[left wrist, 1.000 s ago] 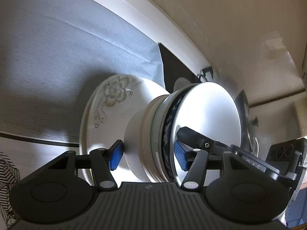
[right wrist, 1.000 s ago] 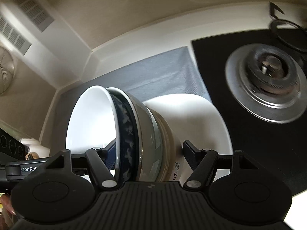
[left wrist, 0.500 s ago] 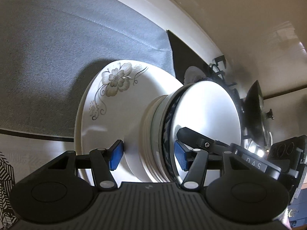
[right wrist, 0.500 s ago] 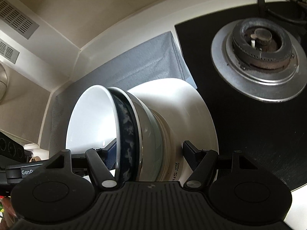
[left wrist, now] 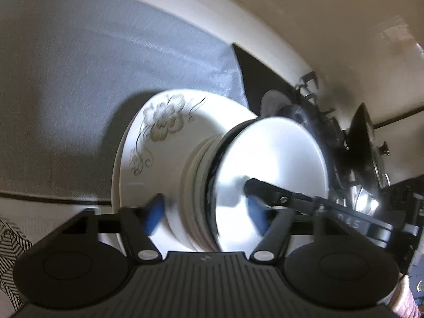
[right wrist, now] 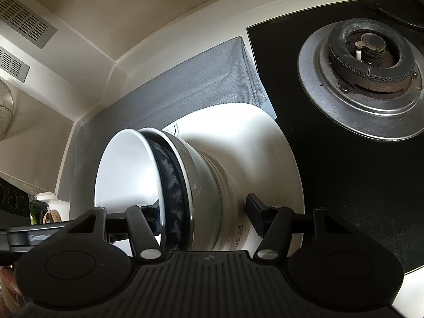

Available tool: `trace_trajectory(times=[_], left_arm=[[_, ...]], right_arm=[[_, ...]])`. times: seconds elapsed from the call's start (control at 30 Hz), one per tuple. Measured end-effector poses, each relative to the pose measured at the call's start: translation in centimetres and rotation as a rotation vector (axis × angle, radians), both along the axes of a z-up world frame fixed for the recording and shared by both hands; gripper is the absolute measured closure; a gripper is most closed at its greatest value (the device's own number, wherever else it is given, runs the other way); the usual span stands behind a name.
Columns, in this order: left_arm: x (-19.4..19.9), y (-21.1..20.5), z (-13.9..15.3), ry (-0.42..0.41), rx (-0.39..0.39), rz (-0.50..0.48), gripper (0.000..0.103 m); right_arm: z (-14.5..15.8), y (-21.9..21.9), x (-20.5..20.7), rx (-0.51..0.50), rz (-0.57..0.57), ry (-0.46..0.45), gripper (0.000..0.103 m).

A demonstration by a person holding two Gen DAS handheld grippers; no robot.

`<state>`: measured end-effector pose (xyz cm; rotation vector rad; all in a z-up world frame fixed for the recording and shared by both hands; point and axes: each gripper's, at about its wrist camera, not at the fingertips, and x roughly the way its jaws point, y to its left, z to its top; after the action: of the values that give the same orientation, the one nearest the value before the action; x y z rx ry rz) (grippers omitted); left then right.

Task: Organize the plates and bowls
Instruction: 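Lower the bowl stack with both tools onto the floral plate stack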

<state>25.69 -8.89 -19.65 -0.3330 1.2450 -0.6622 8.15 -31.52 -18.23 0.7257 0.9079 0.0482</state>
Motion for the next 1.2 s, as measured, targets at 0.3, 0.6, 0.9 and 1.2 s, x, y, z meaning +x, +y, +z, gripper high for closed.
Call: trace_trajectory(times=[0.3, 0.6, 0.9, 1.2], left_arm=[[-0.7, 3.3, 3.8, -0.157, -0.034, 0.049, 0.0], [0.9, 6.6, 2.3, -0.165, 0.049, 0.188, 0.0], [1.3, 5.6, -0.9, -0.087, 0.075, 0.135, 0.0], [2.0, 4.6, -2.1, -0.051, 0.057, 0.112, 0.005]], right_arm=[[2.9, -0.8, -1.8, -0.113, 0.024, -0.076, 0.02], [3.5, -5.8, -4.5, -0.043, -0.078, -0.145, 0.014], [-0.2, -7.3, -3.7, 0.006, -0.116, -0.076, 0.026], [-2.8, -5.3, -0.9, -0.011, -0.026, 0.005, 0.082]])
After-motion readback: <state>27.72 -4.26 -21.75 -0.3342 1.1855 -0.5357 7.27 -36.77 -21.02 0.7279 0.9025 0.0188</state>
